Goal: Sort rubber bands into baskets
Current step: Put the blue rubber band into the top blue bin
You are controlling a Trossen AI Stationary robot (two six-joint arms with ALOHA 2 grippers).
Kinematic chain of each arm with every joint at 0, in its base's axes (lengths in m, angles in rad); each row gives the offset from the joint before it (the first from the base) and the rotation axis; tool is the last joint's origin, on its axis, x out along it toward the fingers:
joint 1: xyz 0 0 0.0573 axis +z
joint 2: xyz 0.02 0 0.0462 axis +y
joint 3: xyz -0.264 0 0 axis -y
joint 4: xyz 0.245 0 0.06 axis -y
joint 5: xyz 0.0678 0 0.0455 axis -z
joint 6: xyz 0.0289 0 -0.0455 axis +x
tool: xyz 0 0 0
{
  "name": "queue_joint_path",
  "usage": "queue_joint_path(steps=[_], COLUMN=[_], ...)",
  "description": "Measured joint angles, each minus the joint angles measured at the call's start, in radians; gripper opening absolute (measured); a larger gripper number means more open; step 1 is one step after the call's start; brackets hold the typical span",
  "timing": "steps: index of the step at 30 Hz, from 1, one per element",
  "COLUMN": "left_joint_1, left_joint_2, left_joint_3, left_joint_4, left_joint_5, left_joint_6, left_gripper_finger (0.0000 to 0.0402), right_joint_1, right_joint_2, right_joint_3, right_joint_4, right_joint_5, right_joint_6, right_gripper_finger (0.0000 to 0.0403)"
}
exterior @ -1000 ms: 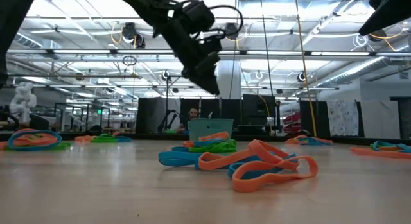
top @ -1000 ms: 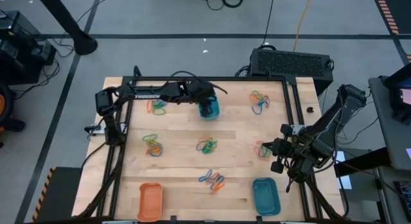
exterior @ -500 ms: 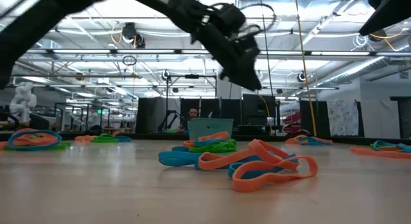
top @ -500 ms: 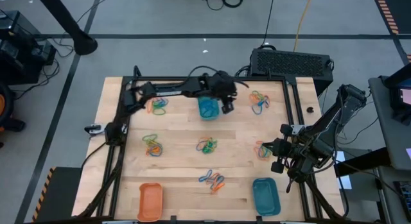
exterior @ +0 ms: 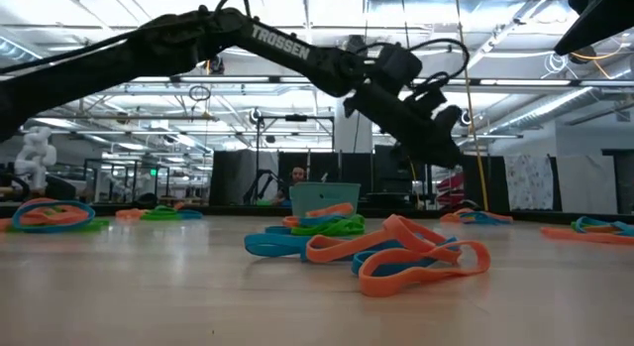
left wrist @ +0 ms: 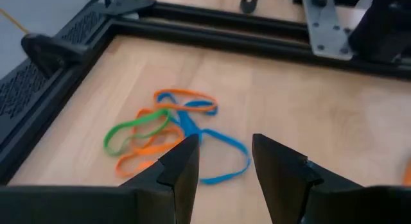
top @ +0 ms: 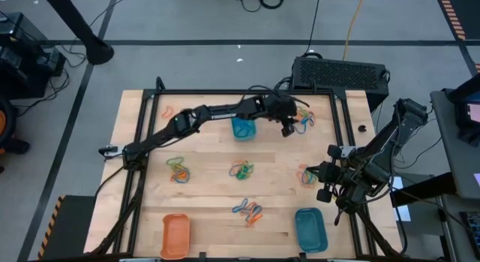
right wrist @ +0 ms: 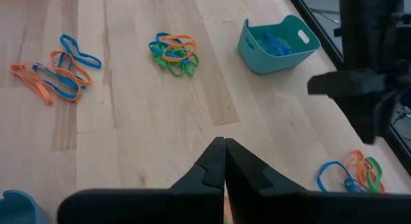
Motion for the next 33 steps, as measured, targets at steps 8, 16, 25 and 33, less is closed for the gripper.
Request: queue_joint_path(steps=[8, 16, 25, 33], left_joint_1=[-0.04, -0.079, -0.047, -0.059], left_joint_2=[0.039, 0.101, 0.136, 0.101], left_joint_3=[-0.001, -0.002, -0.001, -0.002], left_joint_4=[0.074, 0.109, 0.097, 0.028], left_joint_5=[-0.022, -0.094, -0.036, 0.008], left_joint_6=[0.085, 0.28, 0.287, 0.213], left_gripper_finger=[0.0153, 0.0153, 0.0153, 0.0153], right_joint_1=[-0.001, -0.001, -0.001, -0.03], right_joint_2=[0.0, 0.0, 0.0, 0.0], right_joint_3=[0.0, 0.0, 0.0, 0.0], right_joint_4=[-0.004, 0.004, 0.007, -0.024], right_joint_5=[0.016, 0.027, 0.03, 0.073], right_joint_6=[0.0, 0.001, 0.004, 0.082], right_gripper_finger=[0.0, 0.0, 0.0, 0.0])
